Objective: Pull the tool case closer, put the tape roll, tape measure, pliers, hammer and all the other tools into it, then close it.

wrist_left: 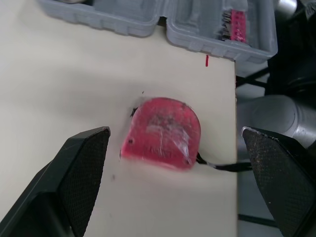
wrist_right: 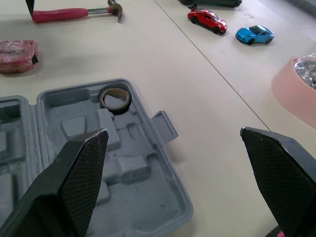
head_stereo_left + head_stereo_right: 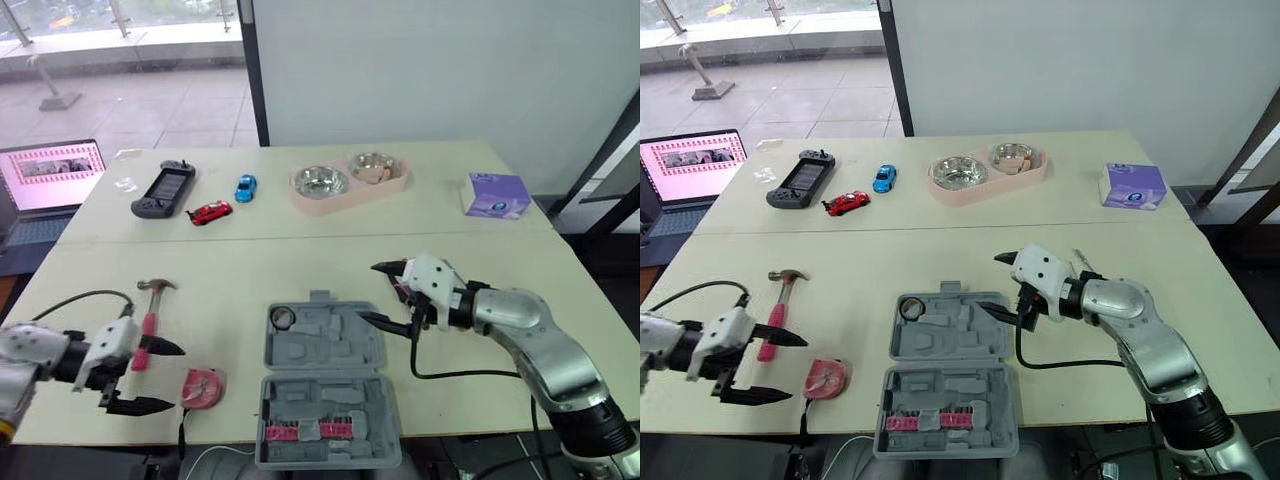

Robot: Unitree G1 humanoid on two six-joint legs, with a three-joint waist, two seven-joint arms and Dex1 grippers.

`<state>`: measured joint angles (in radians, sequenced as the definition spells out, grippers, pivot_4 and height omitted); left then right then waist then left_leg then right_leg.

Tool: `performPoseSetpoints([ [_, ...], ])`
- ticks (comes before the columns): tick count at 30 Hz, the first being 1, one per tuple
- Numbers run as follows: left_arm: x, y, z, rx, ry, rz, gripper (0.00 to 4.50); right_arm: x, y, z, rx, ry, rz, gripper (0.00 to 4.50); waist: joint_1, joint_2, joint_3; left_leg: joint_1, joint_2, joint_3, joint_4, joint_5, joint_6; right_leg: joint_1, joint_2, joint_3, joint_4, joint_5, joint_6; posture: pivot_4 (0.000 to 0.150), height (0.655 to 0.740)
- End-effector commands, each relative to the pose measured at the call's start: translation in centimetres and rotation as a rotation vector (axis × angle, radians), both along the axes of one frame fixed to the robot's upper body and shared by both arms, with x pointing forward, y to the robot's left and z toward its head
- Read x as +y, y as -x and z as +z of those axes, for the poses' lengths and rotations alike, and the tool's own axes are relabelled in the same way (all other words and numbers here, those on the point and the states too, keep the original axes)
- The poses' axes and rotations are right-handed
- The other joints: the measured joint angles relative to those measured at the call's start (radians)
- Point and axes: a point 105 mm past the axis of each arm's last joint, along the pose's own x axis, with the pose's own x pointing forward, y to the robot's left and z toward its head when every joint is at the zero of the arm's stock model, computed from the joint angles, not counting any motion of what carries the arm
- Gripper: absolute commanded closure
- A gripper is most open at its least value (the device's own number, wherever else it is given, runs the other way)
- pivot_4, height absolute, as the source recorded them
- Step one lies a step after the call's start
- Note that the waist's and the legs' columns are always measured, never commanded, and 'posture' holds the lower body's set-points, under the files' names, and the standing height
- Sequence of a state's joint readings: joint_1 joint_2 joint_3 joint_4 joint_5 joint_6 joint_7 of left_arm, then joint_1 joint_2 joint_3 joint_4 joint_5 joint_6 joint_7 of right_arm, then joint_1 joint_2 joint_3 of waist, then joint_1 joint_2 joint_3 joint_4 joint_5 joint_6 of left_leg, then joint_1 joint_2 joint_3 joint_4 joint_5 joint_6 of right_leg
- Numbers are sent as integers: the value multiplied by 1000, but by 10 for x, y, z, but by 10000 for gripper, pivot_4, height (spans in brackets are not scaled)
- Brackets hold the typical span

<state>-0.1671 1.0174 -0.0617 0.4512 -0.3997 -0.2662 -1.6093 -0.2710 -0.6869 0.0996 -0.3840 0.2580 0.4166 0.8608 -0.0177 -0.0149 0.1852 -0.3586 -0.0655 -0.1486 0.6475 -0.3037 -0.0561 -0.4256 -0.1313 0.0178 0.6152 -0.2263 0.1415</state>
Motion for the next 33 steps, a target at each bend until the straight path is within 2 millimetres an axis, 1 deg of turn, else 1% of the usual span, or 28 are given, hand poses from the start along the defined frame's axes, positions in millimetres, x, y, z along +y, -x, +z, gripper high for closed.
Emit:
performPoseSetpoints([
  [1,-2,-2,-14,5,-10,-37,163,-1,7,16,-58,-3,0,0,1,0,0,0,1,0,0,0,0,0,1,0,0,0,0,1500,7360],
  [5,-6,-1,-30,32,-16,-65,163,-6,9,16,-54,11,-27,0,1,0,0,0,1,1,1,0,0,0,2,1,0,0,0,1500,7360],
  [9,-13,-2,-39,18,-7,-92,163,-9,13,16,-45,16,-48,0,4,0,0,0,3,1,1,0,0,0,4,1,0,1,-1,1500,7360],
  [14,-12,1,-52,24,-47,-122,163,-11,16,17,-38,18,-66,0,2,0,0,0,5,2,1,0,0,0,6,2,0,2,-2,1500,7360],
  [18,-11,3,-61,32,-55,-117,163,-13,16,18,-36,21,-72,0,3,0,0,1,6,3,1,0,0,0,7,2,0,2,-3,1500,7360],
  [21,-7,3,-66,28,-74,-102,163,-13,15,19,-38,20,-74,0,4,1,-1,1,7,3,1,0,0,0,7,2,0,2,-4,1500,7360],
  [25,-8,4,-67,21,-67,-106,163,-14,14,19,-40,23,-77,0,5,1,-1,2,7,3,1,0,0,1,7,2,0,3,-4,1500,7360],
  [28,-6,5,-66,21,-69,-106,8283,-13,13,20,-42,23,-73,0,3,1,-1,2,8,3,1,0,0,1,8,2,0,3,-4,1500,7360],
  [29,-6,6,-66,21,-71,-106,12644,-13,13,20,-43,22,-72,0,0,1,-1,2,8,3,1,0,0,1,9,2,0,3,-4,1500,7360],
  [30,-5,6,-66,19,-76,-111,15746,-12,13,20,-43,23,-70,0,-1,1,-1,3,8,3,1,0,0,1,9,3,0,3,-4,1500,7360],
  [33,-3,5,-59,-2,-71,-104,15680,-10,11,21,-47,21,-58,0,-2,1,-1,3,9,4,1,0,0,1,10,3,0,3,-5,1500,7360],
])
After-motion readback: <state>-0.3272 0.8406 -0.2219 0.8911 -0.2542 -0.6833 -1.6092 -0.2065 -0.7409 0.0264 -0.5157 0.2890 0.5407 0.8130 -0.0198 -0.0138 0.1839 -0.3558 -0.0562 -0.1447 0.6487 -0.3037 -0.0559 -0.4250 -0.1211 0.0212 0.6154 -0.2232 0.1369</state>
